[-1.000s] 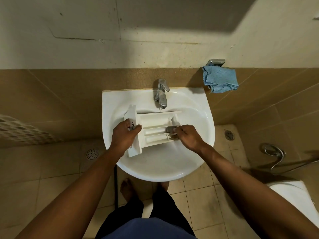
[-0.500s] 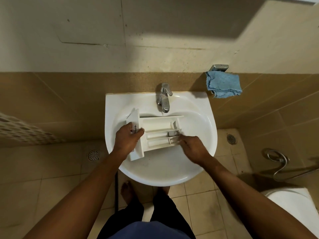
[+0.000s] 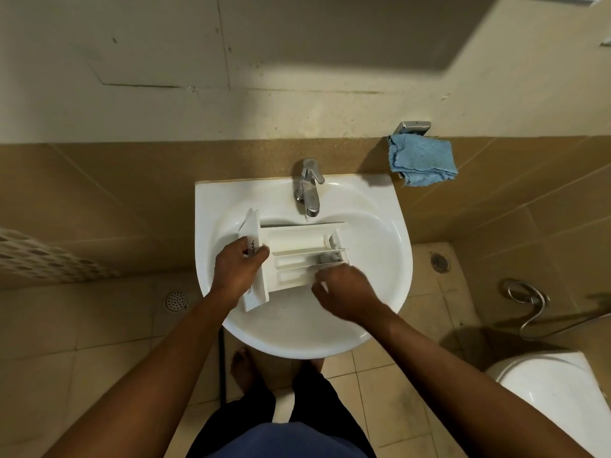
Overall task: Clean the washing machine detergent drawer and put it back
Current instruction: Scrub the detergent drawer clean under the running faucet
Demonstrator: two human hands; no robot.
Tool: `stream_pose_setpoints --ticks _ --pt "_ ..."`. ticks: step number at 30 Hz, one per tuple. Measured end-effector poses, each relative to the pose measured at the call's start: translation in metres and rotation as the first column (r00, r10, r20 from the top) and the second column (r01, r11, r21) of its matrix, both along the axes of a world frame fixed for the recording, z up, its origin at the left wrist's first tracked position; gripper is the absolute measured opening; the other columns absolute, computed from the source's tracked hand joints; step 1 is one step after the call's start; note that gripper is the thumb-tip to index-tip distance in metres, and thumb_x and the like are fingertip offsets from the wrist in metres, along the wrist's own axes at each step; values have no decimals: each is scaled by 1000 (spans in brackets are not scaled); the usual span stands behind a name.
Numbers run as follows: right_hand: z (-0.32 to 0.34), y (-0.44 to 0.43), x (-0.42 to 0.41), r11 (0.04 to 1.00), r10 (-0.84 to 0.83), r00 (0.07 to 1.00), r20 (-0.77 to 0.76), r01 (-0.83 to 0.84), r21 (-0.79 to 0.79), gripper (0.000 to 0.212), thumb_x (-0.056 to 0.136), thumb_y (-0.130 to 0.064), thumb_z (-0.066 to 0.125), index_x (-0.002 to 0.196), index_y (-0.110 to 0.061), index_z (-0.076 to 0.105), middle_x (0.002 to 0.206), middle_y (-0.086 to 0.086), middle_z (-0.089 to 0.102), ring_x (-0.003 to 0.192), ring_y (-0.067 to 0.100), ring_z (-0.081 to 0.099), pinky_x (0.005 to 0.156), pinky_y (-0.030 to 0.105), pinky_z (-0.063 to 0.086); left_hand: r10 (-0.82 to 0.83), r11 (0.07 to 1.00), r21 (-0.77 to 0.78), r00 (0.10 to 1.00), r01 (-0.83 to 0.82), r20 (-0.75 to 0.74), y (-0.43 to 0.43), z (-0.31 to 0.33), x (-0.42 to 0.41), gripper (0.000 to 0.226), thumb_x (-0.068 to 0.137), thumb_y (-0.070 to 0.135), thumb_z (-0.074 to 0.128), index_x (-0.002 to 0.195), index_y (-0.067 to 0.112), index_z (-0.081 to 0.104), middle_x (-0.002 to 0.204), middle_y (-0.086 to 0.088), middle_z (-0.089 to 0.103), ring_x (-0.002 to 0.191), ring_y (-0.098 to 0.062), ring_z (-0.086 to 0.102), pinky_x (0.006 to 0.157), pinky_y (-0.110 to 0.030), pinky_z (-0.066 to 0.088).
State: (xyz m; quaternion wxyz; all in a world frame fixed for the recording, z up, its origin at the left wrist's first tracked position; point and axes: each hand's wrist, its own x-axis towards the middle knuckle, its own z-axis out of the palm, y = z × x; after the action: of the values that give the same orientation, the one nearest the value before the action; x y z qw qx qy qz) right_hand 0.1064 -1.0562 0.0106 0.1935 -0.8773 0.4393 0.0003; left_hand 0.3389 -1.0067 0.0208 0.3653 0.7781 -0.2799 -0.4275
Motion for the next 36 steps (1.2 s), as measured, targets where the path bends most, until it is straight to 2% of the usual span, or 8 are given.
stream_pose_setpoints --ticks 2,5,7,10,17,25,31,36 --pt "13 -32 15 930 -327 926 190 280 239 38 88 -34 48 77 -10 76 77 11 75 73 31 70 71 35 56 4 1000 0 1000 -4 -19 1 1 3 38 89 41 74 99 5 68 101 -17 70 95 -38 69 78 -60 60" --pt "21 -81 46 361 -920 287 268 352 864 33 92 -12 49 67 -3 69 74 21 70 69 38 67 62 38 57 0 1000 -6 999 0 -45 3 4 6 33 90 40 74 100 10 69 99 -10 70 93 -33 69 79 -59 61" --pt "14 -106 62 162 -985 101 143 208 965 27 98 -9 44 84 3 63 89 28 69 84 44 72 67 40 63 3 1000 -6 999 -4 -46 3 4 7 32 94 34 73 106 5 70 96 -5 69 92 -29 69 78 -58 62" --pt "9 -119 76 10 -991 135 12 -15 1000 42 104 -15 34 116 15 61 103 32 71 96 45 74 83 49 64 -7 1000 -14 1000 7 -28 1 2 5 24 95 33 73 97 9 69 90 1 67 86 -27 69 74 -54 63" --pt "13 -119 80 -29 -981 192 -11 -93 995 43 97 -11 28 101 15 63 88 31 74 76 41 77 60 42 64 31 999 -16 999 -32 -33 3 2 4 29 94 33 74 103 6 71 94 -8 69 82 -31 68 66 -50 61" --pt "21 -100 20 310 -843 534 66 381 871 43 98 -13 38 92 20 65 87 32 72 77 47 74 77 55 64 19 1000 -23 999 -20 -30 4 -2 6 13 96 31 71 86 30 64 88 5 66 79 -17 65 68 -49 64" --pt "9 -55 -29 837 -385 886 259 217 502 39 102 -17 49 83 -8 82 89 -1 81 88 15 75 92 32 57 -4 1000 18 1000 4 -26 2 0 7 28 94 31 72 106 6 71 97 -11 71 88 -31 71 64 -50 65" --pt "3 -57 -57 961 -231 962 146 203 189 54 96 -44 37 84 -15 81 85 4 79 78 19 71 78 38 54 -2 1000 20 999 3 -32 2 1 6 26 89 35 73 99 12 68 102 -20 71 92 -37 71 72 -58 63"
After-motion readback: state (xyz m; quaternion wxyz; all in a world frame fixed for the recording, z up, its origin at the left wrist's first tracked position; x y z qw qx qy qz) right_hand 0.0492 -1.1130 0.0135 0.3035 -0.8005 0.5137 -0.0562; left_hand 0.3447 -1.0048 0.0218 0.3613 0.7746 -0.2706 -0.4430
